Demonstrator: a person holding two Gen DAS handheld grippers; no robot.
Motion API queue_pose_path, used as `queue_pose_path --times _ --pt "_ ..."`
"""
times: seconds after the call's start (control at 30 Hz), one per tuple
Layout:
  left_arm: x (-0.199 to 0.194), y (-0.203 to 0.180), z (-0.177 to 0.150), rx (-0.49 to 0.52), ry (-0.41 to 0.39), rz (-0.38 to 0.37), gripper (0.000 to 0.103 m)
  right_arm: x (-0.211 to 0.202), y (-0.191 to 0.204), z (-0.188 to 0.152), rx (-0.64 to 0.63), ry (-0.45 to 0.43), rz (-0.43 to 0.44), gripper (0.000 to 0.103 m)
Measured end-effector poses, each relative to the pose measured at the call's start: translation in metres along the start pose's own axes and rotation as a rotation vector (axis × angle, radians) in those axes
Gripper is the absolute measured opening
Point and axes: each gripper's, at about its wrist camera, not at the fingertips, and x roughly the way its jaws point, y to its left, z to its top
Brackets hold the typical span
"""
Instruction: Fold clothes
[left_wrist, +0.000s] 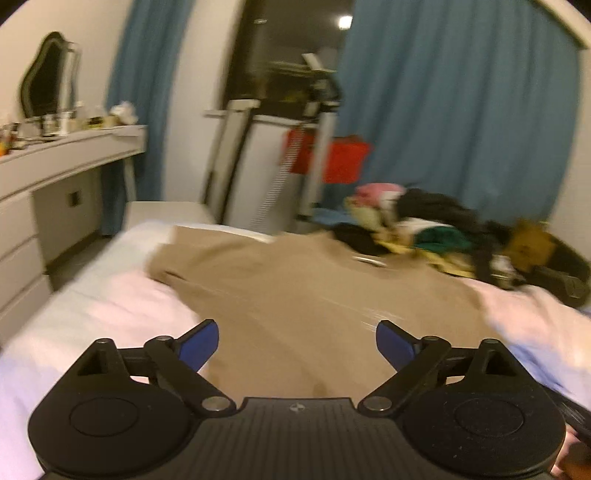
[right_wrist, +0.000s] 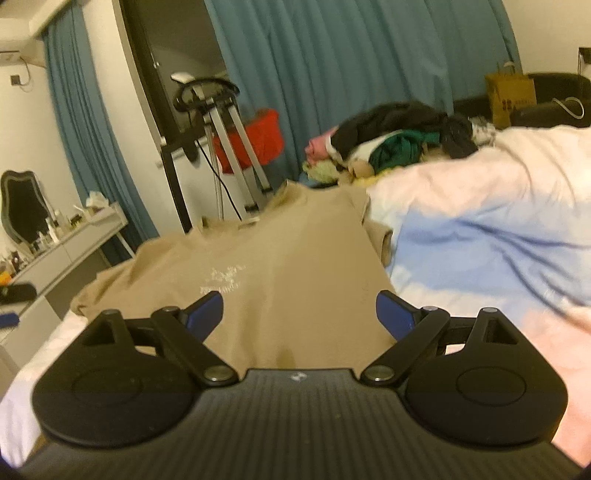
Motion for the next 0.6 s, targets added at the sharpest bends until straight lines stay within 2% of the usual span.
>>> queue_pose_path --times 0.03,0.07,0.13,0.23,0.3,0.53,0.6 --pt "-0.009 -0.008 -0.011 0.006 0.001 -0.024 0.095 -0.005 0.0 0.002 -0.002 -0.007 -0.001 0.073" --pt "-0.017 -0.016 -0.021 0.014 0.004 -0.046 0.095 -0.01 -0.001 0.002 0.002 -0.006 -0.004 0.071" --pt "-0.023 -0.027 -0.039 0.042 0.007 -0.078 0.095 -0.02 -0.007 0.004 0.051 -0.01 0.002 0.061" --pt "-0.026 -0.03 -0.059 0.065 0.017 -0.101 0.095 -0.027 -0.017 0.009 0.126 -0.018 0.006 0.061" --pt "-0.018 -0.026 -0.066 0.045 0.028 -0.1 0.095 -0.022 -0.025 0.015 0.163 -0.021 -0.01 0.062" --pt "0.022 0.0 -0.078 -0.071 0.05 -0.065 0.093 0.049 -0.067 0.034 0.258 0.045 -0.061 0.061" --pt "0.031 0.006 -0.077 -0.102 0.039 -0.099 0.093 0.074 -0.075 0.039 0.266 0.069 -0.063 0.061"
